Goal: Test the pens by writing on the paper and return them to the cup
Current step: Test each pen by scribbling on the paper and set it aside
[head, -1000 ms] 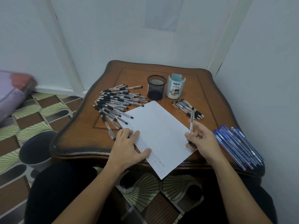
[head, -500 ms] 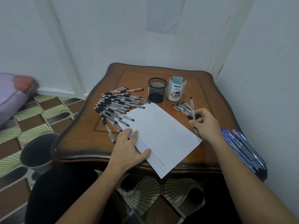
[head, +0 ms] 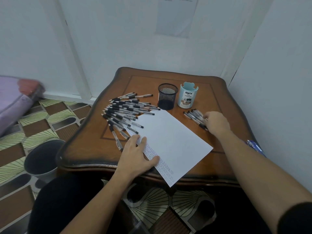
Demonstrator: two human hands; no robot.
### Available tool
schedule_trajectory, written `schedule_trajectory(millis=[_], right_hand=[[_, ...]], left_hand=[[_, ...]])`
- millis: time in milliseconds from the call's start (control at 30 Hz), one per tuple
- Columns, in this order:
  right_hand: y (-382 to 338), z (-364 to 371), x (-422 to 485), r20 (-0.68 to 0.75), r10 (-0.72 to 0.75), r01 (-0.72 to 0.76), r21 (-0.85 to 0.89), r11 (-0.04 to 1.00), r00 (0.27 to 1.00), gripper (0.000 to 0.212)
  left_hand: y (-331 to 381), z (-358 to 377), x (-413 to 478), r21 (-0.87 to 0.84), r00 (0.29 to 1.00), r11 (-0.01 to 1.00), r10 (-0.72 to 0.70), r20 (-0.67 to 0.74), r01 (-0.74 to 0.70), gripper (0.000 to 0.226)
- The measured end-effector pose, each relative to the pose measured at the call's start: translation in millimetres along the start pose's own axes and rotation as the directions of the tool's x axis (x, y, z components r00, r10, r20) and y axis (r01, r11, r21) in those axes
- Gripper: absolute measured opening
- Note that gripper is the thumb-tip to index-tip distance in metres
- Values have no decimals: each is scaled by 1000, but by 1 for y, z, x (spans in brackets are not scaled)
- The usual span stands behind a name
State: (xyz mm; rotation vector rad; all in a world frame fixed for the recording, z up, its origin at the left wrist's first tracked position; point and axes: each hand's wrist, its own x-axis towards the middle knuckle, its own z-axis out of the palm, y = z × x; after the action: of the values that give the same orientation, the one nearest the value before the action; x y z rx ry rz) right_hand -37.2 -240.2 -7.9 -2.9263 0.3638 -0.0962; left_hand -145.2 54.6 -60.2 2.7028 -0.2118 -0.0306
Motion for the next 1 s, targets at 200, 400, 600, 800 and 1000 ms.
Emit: schedule_trajectory(millis=[200, 400, 600, 800, 1000], right_hand=[[-16, 7, -3, -116, -93, 69, -198, 978, 989, 38], [-79, 23, -9, 63, -433, 409, 230, 883, 899, 21], [-156, 48, -31, 136, -508, 380, 509, 772, 851, 31], [-166, 62, -31, 65, -455, 373, 477, 796, 888, 7], [-131, 21, -28, 116, -142, -51, 917, 396, 983, 7]], left_hand=[[-3, -4, 3, -23, 999, 1000, 0, 35, 1, 111], [-6, -5, 6, -56, 999, 998, 2, 39, 1, 107], [-11, -7, 10, -54, 999, 998, 17, 45, -15, 100], [-16, -3, 12, -56, 999, 998, 33, 37, -31, 101], [-15, -4, 13, -11, 998, 999, 41, 57, -40, 115]])
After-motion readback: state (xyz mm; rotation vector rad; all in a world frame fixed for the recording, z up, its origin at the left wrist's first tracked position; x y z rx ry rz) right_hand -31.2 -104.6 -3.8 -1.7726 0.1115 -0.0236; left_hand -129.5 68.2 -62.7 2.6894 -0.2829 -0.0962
